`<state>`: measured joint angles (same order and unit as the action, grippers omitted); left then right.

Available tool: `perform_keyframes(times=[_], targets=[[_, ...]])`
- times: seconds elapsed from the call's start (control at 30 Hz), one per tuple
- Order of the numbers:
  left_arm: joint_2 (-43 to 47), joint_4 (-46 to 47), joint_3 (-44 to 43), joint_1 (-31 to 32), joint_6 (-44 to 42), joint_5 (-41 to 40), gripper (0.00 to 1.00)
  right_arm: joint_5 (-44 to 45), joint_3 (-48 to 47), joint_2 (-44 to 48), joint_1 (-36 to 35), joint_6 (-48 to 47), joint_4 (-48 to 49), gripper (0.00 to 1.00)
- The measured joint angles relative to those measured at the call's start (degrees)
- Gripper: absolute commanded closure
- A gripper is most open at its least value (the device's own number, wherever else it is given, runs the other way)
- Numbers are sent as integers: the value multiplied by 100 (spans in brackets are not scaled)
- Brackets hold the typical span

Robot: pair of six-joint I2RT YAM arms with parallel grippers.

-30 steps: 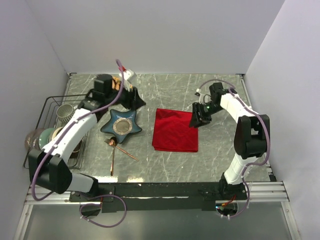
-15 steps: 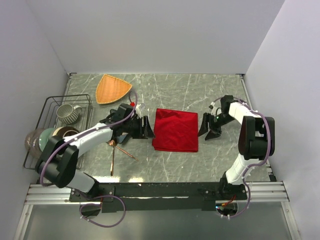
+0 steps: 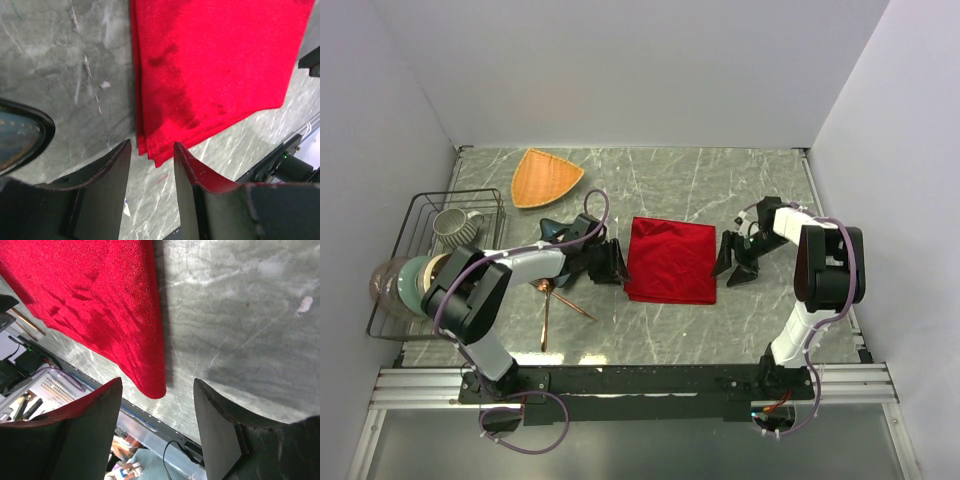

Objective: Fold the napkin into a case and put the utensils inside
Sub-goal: Smooth out the square-folded napkin at the center of the board.

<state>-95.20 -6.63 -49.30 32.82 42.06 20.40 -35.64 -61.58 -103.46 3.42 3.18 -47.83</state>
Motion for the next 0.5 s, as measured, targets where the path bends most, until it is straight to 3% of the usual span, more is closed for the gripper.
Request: perform_keyframes(times=[0.5], targets=[[-282,37,-59,7,181,-87,69,-256,17,-216,0,20,66,33]])
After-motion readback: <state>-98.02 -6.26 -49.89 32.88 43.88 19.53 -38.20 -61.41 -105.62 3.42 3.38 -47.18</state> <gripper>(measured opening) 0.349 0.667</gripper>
